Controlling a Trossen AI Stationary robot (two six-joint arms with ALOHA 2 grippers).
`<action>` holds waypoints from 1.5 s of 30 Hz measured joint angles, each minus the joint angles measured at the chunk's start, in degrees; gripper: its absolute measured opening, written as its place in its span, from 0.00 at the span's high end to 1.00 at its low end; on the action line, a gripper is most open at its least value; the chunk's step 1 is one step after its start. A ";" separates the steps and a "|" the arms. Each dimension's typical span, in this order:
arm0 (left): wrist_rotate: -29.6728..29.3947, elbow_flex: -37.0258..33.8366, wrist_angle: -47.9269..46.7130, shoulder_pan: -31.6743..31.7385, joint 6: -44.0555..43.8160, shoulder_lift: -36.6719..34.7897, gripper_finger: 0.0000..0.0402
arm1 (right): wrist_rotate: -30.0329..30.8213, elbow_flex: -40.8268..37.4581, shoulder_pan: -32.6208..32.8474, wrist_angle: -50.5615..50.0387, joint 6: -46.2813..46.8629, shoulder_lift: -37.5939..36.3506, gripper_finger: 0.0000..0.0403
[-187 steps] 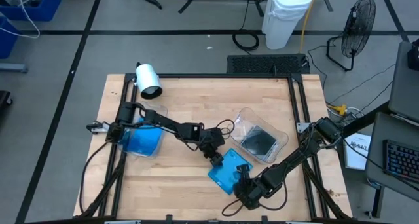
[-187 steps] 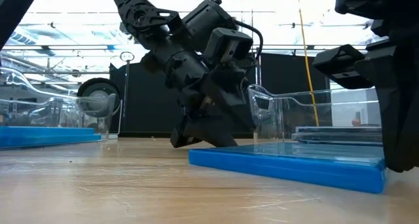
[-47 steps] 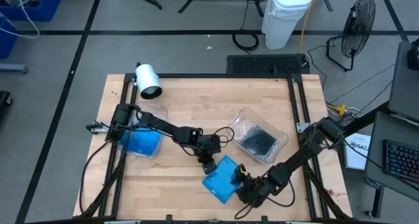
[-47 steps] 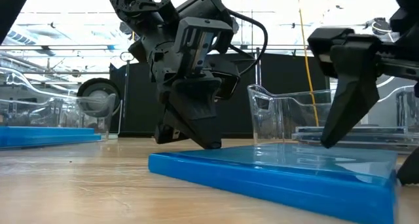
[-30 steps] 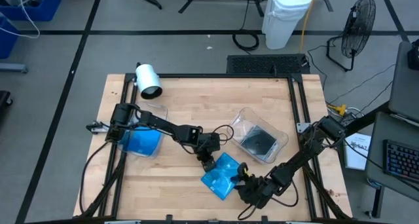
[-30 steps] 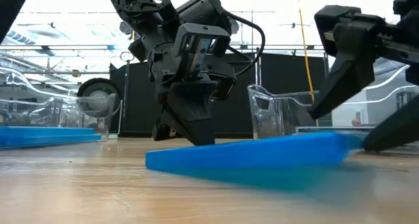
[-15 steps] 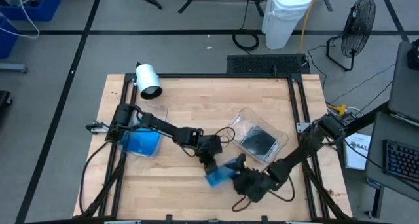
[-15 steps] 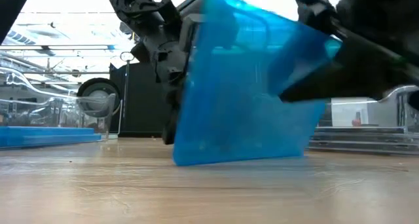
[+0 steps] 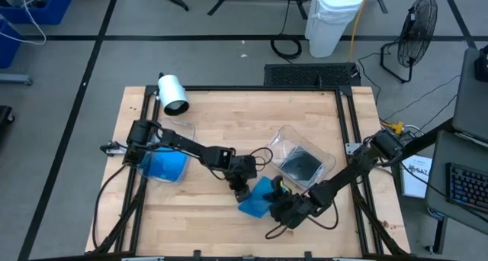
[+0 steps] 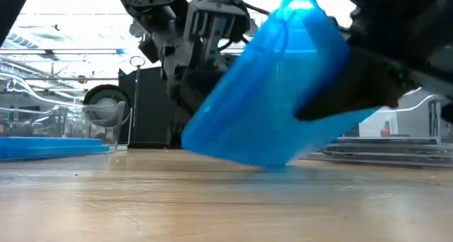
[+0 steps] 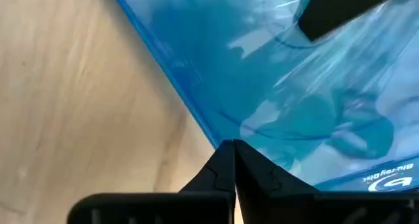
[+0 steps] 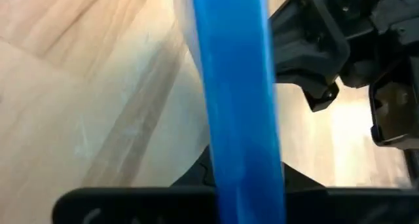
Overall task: Pick & place jewel cases by type
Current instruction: Put the blue CD case into the left transparent bin
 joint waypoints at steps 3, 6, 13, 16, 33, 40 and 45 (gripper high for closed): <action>-0.27 -0.15 -1.00 0.27 1.46 -2.96 0.96 | 0.45 -0.02 0.38 0.30 1.33 -1.81 0.96; -4.70 0.00 -1.22 -0.48 4.02 -9.05 0.93 | -0.08 0.15 0.61 1.58 3.11 -5.07 0.98; -19.57 0.04 -7.32 -6.00 12.84 -24.76 0.93 | -0.25 0.11 1.56 1.32 1.96 -12.75 0.99; -27.79 0.06 -9.39 -8.68 16.94 -28.26 0.92 | 0.13 0.09 1.52 0.83 -0.25 -15.44 0.99; -66.81 -7.50 4.52 -18.03 52.01 -28.31 0.92 | -1.16 -5.05 -3.10 17.81 -14.04 -29.42 0.99; -61.63 -21.01 39.37 -14.92 61.26 -29.96 0.91 | -7.76 -15.32 -7.01 31.21 -14.16 -34.68 0.99; -53.66 -24.22 46.77 -11.21 58.11 -29.96 0.79 | -9.18 -18.67 -8.83 33.02 -12.39 -35.47 0.99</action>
